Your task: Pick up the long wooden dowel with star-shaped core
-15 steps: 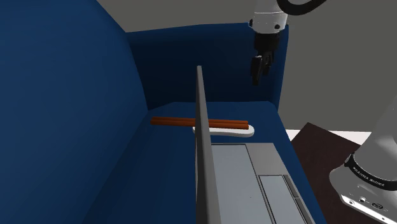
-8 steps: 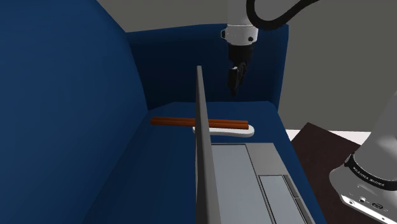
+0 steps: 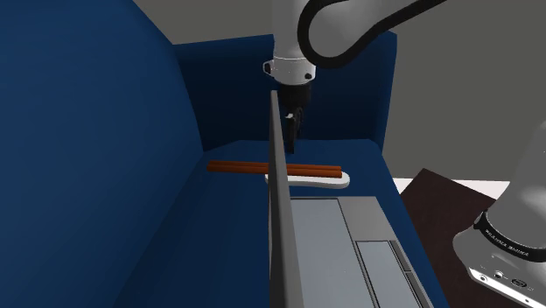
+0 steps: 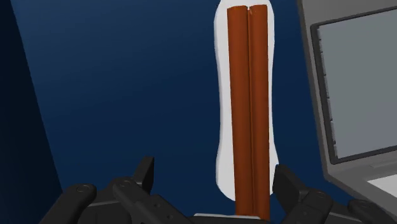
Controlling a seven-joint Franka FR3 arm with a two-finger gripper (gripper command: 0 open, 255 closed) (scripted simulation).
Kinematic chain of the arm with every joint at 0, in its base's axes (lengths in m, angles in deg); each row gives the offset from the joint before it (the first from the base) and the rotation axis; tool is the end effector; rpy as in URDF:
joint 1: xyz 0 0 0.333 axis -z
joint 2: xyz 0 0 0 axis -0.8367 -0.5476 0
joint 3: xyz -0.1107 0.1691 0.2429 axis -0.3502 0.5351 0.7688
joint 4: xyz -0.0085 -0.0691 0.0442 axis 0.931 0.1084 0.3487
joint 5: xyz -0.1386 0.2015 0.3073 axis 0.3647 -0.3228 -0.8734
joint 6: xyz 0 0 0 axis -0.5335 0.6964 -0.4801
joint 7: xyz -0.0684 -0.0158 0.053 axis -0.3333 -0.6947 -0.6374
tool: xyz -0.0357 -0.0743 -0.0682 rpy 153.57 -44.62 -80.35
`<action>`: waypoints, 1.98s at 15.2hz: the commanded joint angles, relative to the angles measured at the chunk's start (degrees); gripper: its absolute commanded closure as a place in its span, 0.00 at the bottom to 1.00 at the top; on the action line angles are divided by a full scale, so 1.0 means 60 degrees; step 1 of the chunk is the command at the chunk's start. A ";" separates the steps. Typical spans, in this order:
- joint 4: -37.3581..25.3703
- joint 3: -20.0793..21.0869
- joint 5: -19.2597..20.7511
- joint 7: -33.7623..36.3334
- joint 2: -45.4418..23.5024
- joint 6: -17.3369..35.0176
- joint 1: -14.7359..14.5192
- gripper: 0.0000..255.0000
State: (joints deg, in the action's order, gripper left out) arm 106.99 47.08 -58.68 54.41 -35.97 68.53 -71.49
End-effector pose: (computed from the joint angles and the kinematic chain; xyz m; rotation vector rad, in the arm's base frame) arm 0.4622 0.2602 0.4468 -2.9415 -0.9262 0.0061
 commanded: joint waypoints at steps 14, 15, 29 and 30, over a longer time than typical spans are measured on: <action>-0.0495 0.0469 0.0266 -0.0338 -0.1565 0.1188 -0.0493 0.00; -0.0486 0.0470 0.0266 -0.0338 -0.1565 0.1197 -0.0493 1.00; -0.0850 0.0470 0.0198 -0.0356 -0.1303 0.0579 -0.0474 1.00; -0.0927 0.0469 0.0187 -0.0358 -0.1256 0.0457 -0.0470 1.00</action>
State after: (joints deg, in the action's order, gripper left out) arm 101.65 49.87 -57.40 52.27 -44.04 72.01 -74.31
